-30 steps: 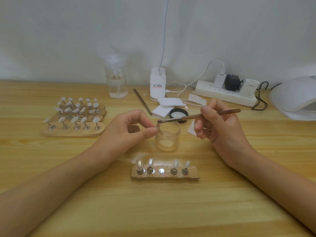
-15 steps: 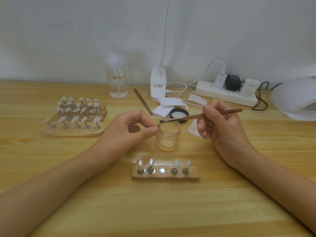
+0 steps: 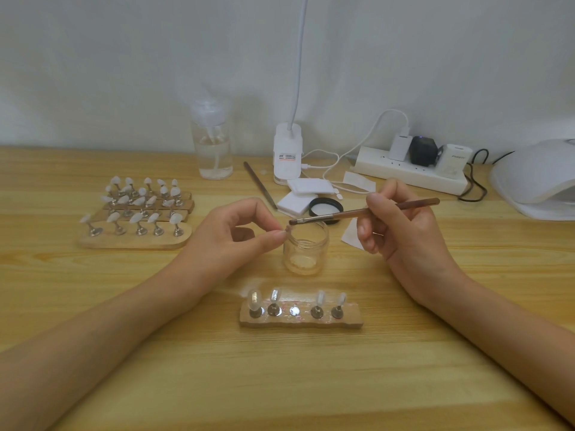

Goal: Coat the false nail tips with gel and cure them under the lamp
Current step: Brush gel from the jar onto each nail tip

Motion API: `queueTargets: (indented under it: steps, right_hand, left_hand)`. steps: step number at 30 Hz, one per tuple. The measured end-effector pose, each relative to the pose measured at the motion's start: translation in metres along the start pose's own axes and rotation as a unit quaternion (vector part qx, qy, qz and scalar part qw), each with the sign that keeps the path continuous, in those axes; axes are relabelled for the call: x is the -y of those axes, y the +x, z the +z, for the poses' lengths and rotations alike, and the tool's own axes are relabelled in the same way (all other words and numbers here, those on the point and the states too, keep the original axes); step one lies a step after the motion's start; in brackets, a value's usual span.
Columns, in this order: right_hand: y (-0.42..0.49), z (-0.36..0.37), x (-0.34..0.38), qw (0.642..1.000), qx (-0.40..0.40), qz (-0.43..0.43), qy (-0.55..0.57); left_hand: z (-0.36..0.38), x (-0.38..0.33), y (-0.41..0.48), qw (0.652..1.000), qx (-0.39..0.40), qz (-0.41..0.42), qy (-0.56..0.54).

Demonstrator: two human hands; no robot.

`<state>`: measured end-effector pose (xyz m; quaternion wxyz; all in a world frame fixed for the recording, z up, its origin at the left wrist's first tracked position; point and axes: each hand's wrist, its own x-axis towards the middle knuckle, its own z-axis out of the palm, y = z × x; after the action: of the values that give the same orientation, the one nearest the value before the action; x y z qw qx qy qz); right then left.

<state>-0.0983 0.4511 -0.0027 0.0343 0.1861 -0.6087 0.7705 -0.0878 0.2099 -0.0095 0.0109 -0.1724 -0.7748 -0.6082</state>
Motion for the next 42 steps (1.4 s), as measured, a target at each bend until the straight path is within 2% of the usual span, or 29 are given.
queueTargets:
  steps: [8,15,22,28,35,42]
  right_hand:
    - [0.0003,-0.0015,-0.0015,0.999,-0.04,0.012,-0.021]
    - [0.0001,0.0004,-0.0002,1.0,0.002,-0.001,-0.009]
    - [0.0007,-0.0015,-0.0018,0.999,-0.044,0.011,-0.028]
    - [-0.0001,0.0003,0.0003,1.0,0.001,-0.003,-0.014]
    - [-0.0003,-0.0005,-0.0013,0.998,-0.049,0.008,-0.041]
    - [-0.0009,0.0013,0.0014,1.0,-0.007,0.001,-0.013]
  left_hand:
    - [0.0015,-0.0017,0.0002,1.0,0.001,0.008,-0.005]
    - [0.0015,-0.0013,0.0004,1.0,-0.001,0.005,-0.008]
    - [0.0023,-0.0018,0.0005,1.0,-0.001,0.008,-0.012]
    - [0.0017,-0.0007,0.0005,1.0,-0.003,0.015,-0.008]
    - [0.0016,0.0006,0.0013,1.0,-0.001,0.024,-0.01]
    - [0.0008,0.0023,0.0017,1.0,-0.003,0.03,-0.004]
